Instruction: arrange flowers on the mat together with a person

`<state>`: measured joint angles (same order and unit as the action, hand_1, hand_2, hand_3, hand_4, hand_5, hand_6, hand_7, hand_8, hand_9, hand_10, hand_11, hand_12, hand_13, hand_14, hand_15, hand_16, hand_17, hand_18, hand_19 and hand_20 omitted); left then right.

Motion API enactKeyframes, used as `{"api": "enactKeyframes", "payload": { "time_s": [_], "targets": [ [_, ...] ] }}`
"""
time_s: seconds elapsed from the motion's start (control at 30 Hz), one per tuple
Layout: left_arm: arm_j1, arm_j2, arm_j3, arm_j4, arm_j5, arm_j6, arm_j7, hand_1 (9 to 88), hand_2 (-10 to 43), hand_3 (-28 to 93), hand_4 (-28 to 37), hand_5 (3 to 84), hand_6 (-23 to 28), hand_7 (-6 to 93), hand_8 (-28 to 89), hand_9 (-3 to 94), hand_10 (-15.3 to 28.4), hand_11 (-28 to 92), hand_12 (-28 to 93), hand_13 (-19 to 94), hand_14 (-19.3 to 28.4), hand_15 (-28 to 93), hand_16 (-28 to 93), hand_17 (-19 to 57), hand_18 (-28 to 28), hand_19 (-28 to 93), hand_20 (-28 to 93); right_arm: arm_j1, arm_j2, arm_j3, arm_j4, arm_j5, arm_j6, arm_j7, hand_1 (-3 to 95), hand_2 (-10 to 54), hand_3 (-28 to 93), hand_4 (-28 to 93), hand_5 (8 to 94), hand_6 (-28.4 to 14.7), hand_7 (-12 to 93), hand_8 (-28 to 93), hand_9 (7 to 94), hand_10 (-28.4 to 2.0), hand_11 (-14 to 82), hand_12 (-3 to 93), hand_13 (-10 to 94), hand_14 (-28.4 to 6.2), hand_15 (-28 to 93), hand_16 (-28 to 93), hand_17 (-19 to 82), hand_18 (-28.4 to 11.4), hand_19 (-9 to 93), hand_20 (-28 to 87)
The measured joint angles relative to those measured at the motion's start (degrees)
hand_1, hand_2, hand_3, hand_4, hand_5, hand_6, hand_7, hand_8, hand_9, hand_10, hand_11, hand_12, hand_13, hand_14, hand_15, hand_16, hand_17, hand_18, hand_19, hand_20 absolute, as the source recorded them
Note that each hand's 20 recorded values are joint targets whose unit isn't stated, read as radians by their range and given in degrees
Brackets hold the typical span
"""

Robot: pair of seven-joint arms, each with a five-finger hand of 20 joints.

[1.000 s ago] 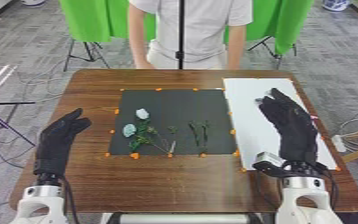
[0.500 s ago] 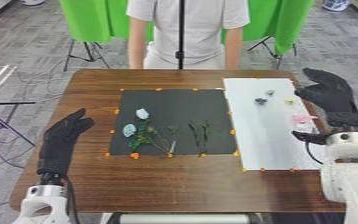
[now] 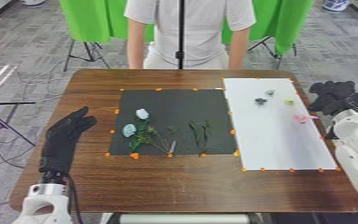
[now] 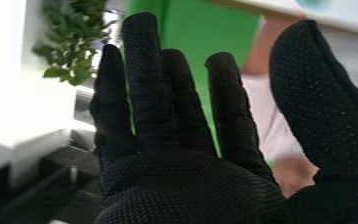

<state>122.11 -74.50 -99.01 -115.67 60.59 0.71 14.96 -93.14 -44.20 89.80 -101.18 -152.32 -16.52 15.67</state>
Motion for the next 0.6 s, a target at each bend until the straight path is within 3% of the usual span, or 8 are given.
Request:
{"api": "enactKeyframes", "payload": {
  "time_s": [0.13, 0.4, 0.6],
  "targets": [
    [0.39, -0.07, 0.01, -0.28, -0.08, 0.21, -0.18, 25.3, -1.5, 67, -20.2, 49.0, 4.5, 13.0, -5, 47.9, 14.1, 20, 17, 37, 18.4, 17, 4, 4.8, 11.7, 3, 17, 3.19, 0.24, -1.38, 3.50, -0.07, -2.09, -0.28, 34.2, -9.5, 79, -24, 46.2, 0.9, 17, -10, 54.8, -13.6, 19.1, 23.3, 62, -11.3, 38, 29, 25, -16.0, 41, 35],
    [0.00, 0.02, 0.72, -0.06, -0.12, 0.20, -0.31, 25.2, -1.5, 68, -20.2, 49.1, 4.5, 13.1, -5, 48.1, 14.1, 21, 17, 37, 18.4, 18, 4, 4.8, 11.7, 3, 17, 5.98, 0.23, -4.35, 7.18, 1.82, -2.34, -0.96, 34.2, -9.5, 79, -25, 48.5, 1.0, 18, -10, 57.4, -13.2, 21.1, 23.9, 63, -11.3, 41, 30, 25, -16.7, 43, 36],
    [-0.91, 0.14, 1.44, 0.29, -0.16, 0.24, 0.02, 25.2, -1.4, 68, -20.2, 49.1, 4.6, 13.1, -5, 48.1, 14.1, 21, 17, 37, 18.4, 18, 4, 4.8, 11.8, 3, 17, 5.78, -0.34, -4.40, 7.37, 4.91, -8.07, -0.60, 34.2, -9.5, 79, -25, 49.9, 1.9, 18, -10, 58.1, -13.0, 22.4, 24.6, 63, -11.6, 41, 30, 24, -17.0, 43, 36]
  ]
}}
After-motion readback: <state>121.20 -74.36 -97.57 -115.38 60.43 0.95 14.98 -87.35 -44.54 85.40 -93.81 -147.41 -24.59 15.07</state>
